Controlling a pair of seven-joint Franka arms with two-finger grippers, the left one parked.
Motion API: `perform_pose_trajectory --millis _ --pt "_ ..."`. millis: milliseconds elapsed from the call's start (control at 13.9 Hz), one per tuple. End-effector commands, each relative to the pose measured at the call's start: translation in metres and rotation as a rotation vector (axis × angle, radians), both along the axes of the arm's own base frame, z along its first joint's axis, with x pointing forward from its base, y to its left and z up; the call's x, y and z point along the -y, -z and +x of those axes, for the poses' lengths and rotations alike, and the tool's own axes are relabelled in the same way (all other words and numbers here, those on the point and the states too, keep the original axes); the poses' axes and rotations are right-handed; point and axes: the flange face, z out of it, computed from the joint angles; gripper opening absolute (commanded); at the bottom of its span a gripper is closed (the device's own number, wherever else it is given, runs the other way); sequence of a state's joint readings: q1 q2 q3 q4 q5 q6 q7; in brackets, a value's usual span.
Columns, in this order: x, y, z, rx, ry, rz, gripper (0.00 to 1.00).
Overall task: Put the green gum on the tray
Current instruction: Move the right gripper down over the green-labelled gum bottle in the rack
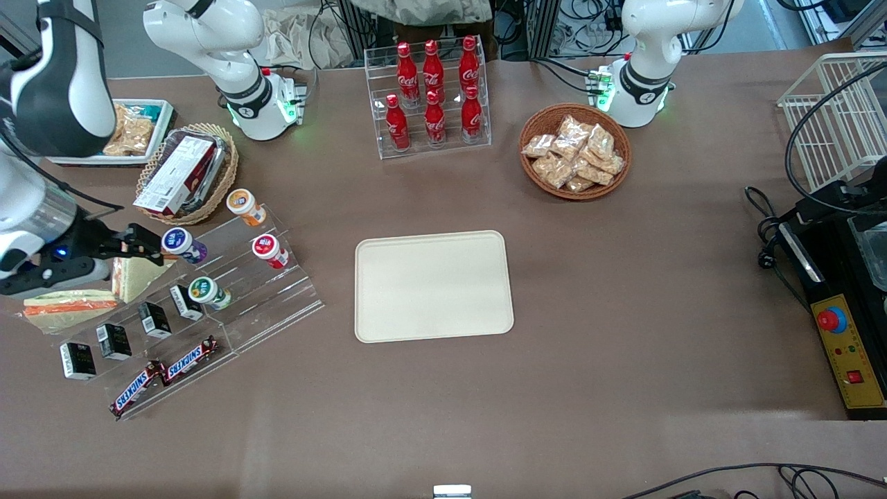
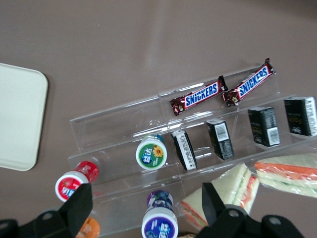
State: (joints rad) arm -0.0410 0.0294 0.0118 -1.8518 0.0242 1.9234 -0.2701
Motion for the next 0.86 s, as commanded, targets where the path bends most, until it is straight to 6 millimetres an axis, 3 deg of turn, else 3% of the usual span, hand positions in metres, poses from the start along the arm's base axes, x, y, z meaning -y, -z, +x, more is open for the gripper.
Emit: perform_pose_trajectory --millis 0,793 --pt "0.001 0.049 -0.008 -0.007 -0.011 -0.005 0.98" --pt "0.001 0.155 -0.007 0.008 0.004 -0.006 0.98"
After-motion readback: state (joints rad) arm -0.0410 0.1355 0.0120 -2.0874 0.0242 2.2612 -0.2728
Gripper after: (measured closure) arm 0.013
